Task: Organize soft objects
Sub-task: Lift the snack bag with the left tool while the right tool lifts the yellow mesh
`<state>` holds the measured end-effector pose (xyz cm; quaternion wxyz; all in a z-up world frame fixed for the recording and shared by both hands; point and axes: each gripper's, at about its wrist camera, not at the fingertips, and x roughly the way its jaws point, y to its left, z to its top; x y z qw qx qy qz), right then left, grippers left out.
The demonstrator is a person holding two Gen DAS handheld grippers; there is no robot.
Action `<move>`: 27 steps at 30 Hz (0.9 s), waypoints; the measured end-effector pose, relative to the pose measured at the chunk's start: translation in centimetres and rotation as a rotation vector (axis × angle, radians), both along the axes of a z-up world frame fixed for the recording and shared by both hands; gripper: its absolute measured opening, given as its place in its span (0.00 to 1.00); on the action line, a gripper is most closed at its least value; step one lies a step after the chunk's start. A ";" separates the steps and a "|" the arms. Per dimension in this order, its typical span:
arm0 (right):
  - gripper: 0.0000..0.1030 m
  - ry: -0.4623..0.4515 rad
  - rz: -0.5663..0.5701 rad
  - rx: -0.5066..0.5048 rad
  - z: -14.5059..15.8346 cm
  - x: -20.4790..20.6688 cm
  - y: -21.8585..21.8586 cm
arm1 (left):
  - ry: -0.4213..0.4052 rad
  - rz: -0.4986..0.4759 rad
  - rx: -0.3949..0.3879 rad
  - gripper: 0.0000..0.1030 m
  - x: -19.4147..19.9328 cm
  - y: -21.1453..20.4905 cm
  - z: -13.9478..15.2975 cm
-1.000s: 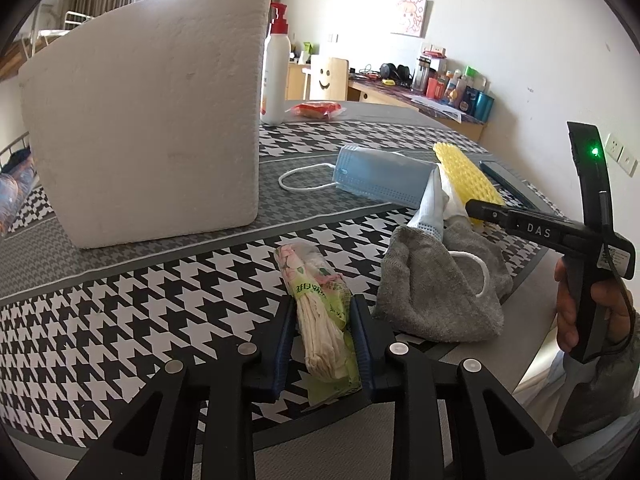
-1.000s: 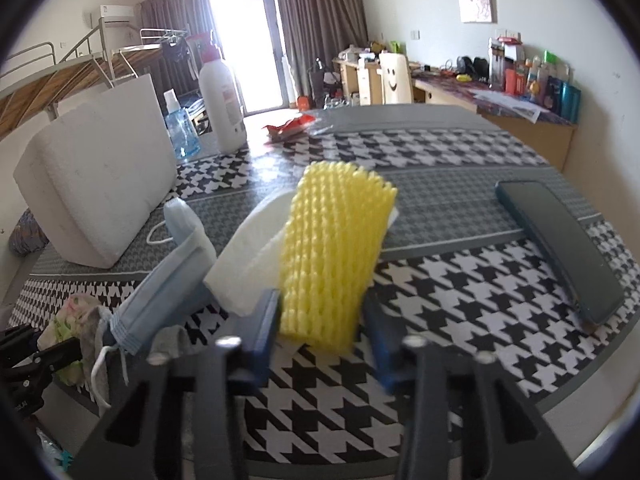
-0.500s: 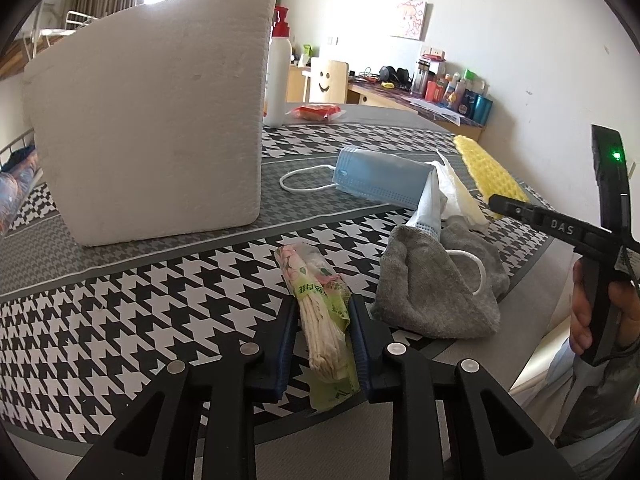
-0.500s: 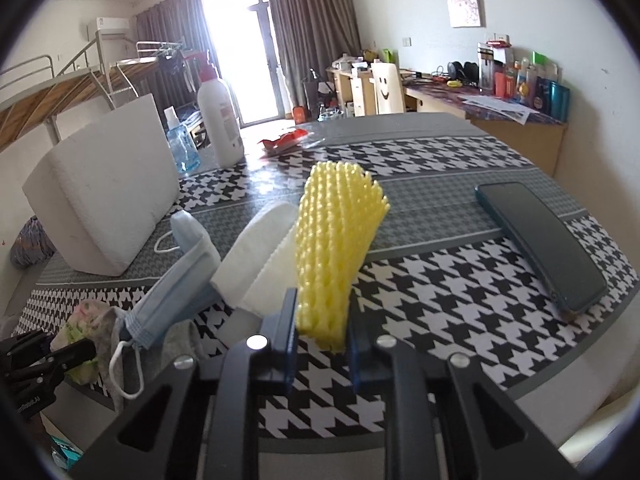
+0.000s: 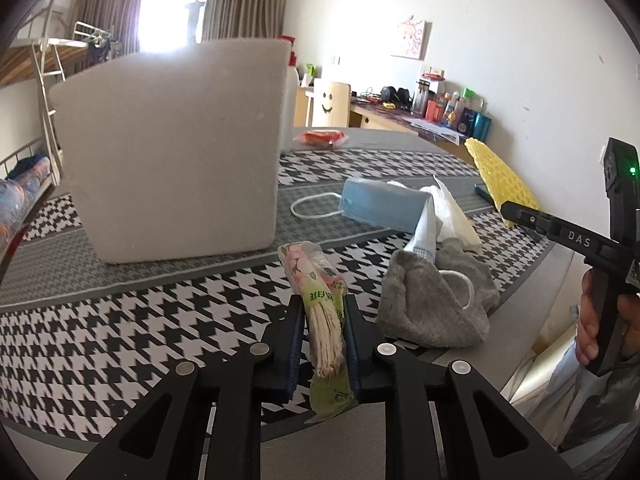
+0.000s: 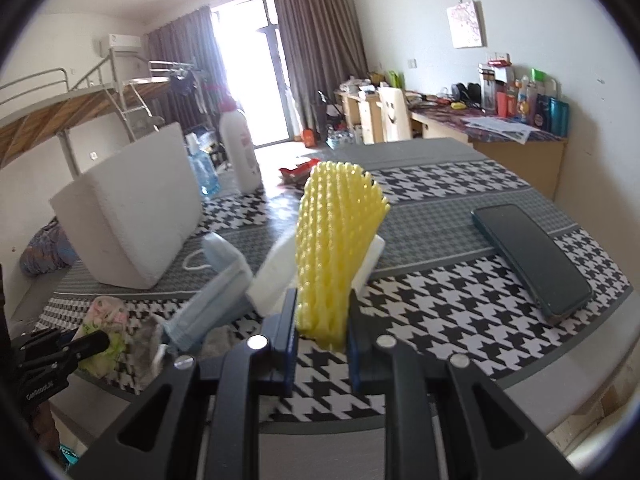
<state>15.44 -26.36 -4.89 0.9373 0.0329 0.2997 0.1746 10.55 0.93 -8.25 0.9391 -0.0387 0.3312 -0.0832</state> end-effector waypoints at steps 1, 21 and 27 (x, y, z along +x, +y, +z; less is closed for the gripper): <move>0.23 -0.003 0.001 0.008 0.2 0.0 0.0 | -0.003 -0.001 -0.002 0.19 0.0 0.1 0.3; 0.23 -0.067 0.039 0.031 2.8 0.0 1.3 | -0.102 -0.036 -0.003 0.19 -0.4 -0.4 4.5; 0.23 -0.103 0.055 0.031 4.0 -0.1 1.8 | -0.138 -0.038 -0.002 0.19 -0.3 -0.7 6.0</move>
